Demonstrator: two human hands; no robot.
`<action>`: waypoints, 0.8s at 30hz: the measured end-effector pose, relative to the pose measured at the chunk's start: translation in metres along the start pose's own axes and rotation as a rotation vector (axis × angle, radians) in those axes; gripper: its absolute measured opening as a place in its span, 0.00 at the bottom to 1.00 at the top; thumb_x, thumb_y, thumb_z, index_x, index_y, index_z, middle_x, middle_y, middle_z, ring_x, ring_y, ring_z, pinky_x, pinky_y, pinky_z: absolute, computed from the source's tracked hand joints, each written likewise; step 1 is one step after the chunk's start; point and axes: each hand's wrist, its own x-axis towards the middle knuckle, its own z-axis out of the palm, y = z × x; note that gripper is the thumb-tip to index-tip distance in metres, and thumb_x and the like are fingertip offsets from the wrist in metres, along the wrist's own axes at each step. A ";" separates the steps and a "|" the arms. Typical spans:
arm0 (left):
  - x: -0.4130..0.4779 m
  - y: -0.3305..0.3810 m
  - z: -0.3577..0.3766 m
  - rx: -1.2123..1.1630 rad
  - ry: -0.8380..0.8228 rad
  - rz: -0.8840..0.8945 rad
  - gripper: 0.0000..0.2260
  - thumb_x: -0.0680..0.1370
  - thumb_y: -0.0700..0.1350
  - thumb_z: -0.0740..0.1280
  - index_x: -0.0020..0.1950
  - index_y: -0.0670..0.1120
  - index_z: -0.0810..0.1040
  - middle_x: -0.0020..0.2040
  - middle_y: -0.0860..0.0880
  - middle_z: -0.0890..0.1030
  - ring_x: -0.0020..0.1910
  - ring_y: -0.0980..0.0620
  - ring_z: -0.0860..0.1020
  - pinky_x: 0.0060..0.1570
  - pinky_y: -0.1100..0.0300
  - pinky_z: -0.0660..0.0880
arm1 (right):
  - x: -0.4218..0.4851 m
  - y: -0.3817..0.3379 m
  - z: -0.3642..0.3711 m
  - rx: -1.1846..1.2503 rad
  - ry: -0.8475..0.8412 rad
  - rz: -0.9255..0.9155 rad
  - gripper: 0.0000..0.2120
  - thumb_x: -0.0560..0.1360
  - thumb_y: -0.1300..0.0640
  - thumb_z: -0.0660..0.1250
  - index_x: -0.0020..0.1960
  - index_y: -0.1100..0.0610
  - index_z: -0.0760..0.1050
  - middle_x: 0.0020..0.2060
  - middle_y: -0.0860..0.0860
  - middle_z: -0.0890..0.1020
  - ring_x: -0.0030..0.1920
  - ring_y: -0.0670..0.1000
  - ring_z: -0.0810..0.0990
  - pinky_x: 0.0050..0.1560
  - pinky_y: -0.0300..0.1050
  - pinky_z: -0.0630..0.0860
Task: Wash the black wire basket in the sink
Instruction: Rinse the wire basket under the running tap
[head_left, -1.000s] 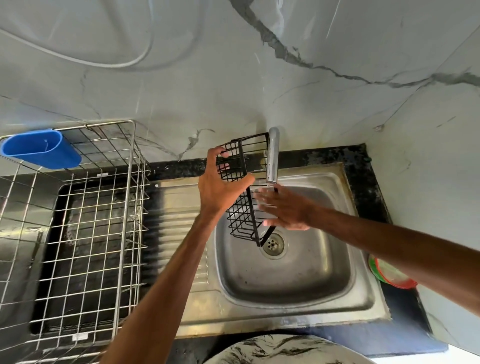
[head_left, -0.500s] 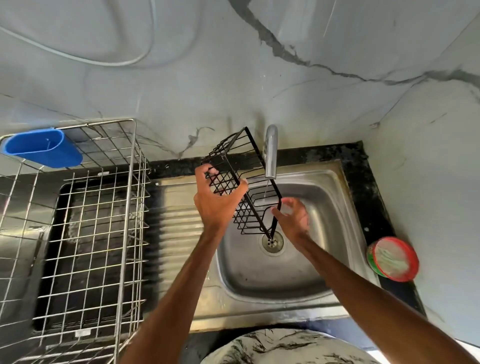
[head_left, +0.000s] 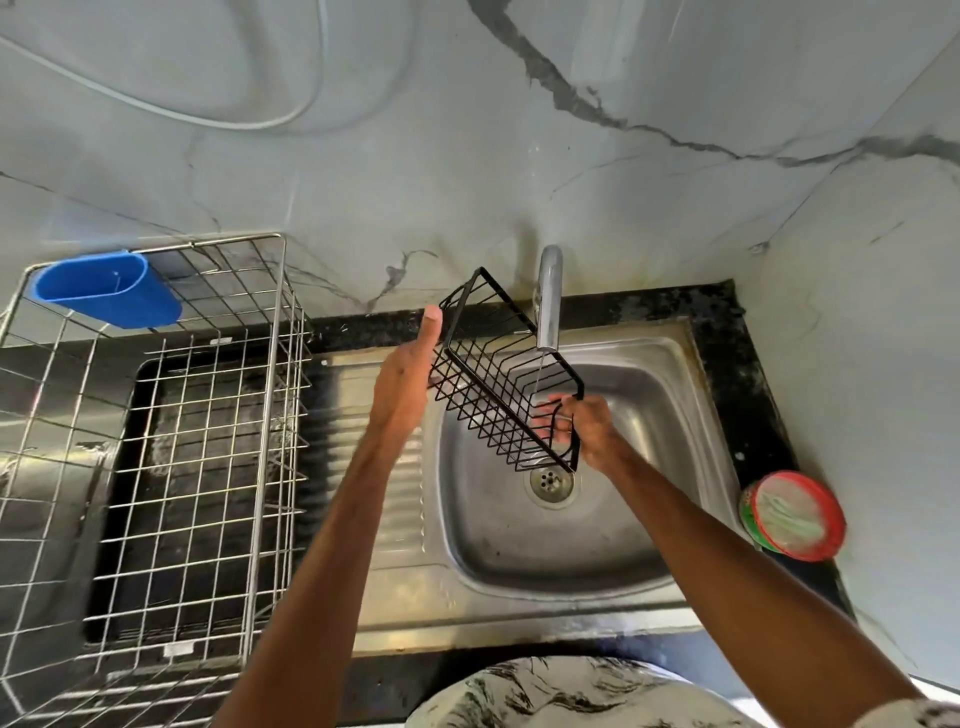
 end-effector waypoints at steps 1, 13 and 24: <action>0.005 0.006 -0.004 0.034 0.004 -0.006 0.27 0.71 0.81 0.57 0.42 0.57 0.69 0.41 0.55 0.71 0.45 0.51 0.73 0.64 0.35 0.76 | 0.004 0.000 -0.002 -0.019 -0.011 -0.005 0.16 0.81 0.68 0.53 0.59 0.70 0.77 0.47 0.65 0.85 0.46 0.63 0.87 0.46 0.54 0.84; 0.028 0.016 -0.011 0.137 -0.205 -0.105 0.25 0.67 0.59 0.76 0.56 0.44 0.84 0.56 0.51 0.79 0.59 0.48 0.76 0.46 0.55 0.69 | 0.012 -0.018 0.002 -0.424 0.073 -0.111 0.12 0.84 0.56 0.60 0.59 0.61 0.78 0.55 0.63 0.83 0.49 0.56 0.84 0.51 0.51 0.79; 0.024 0.025 -0.005 0.259 -0.106 0.046 0.14 0.65 0.56 0.79 0.44 0.50 0.85 0.50 0.45 0.87 0.51 0.45 0.85 0.43 0.46 0.86 | 0.036 -0.007 -0.028 -1.545 -0.400 -0.940 0.27 0.86 0.48 0.47 0.82 0.55 0.51 0.81 0.52 0.53 0.81 0.51 0.49 0.81 0.49 0.47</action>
